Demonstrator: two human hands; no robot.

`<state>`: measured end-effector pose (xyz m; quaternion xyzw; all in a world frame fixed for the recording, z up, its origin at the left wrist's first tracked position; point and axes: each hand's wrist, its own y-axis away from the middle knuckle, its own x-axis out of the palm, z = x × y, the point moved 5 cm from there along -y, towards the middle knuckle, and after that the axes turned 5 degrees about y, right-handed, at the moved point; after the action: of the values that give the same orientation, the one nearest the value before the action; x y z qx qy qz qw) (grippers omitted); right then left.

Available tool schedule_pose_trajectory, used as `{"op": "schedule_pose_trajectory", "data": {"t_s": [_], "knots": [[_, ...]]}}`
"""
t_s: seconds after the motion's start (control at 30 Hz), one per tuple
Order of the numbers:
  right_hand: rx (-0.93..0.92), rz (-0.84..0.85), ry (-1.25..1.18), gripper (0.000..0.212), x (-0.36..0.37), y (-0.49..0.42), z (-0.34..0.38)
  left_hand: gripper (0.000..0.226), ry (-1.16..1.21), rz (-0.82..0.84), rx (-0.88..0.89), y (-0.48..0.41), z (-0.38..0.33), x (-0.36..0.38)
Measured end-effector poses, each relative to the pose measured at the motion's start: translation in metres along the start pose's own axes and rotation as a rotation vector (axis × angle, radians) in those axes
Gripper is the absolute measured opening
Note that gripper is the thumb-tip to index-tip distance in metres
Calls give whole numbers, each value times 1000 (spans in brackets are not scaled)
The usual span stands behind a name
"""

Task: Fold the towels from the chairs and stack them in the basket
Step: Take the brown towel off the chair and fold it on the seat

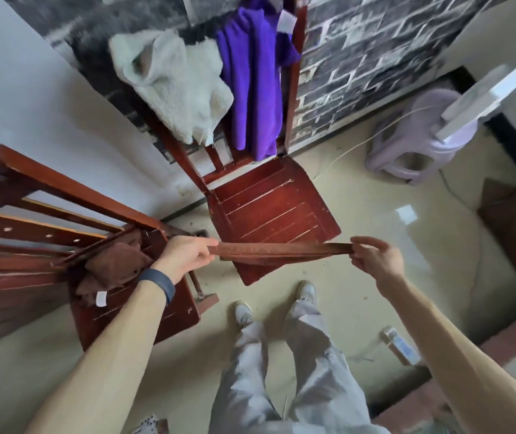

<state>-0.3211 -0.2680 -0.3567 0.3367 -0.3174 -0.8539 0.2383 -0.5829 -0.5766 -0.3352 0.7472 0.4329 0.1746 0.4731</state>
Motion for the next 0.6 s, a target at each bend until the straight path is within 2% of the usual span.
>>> {"op": "schedule_pose_trajectory", "data": {"t_s": [0.1,0.13,0.2,0.3,0.43,0.6], "knots": [[-244,75,359,31,-23,11,38,33,-529,-28,218,31,-28,15],[-359,95,508,35,-30,14,51,31,-699,-71,300,43,-37,19],[-636,68,749,30,-42,18,73,21,-908,-204,472,64,-51,25],[-1007,-25,898,16,-58,14,95,16,-997,-320,603,80,-63,27],[-1238,-73,950,13,-67,0,130,14,-1049,-428,762,93,-77,25],[-1411,-107,1061,28,-64,-3,168,18,-1173,-582,862,111,-90,24]]}}
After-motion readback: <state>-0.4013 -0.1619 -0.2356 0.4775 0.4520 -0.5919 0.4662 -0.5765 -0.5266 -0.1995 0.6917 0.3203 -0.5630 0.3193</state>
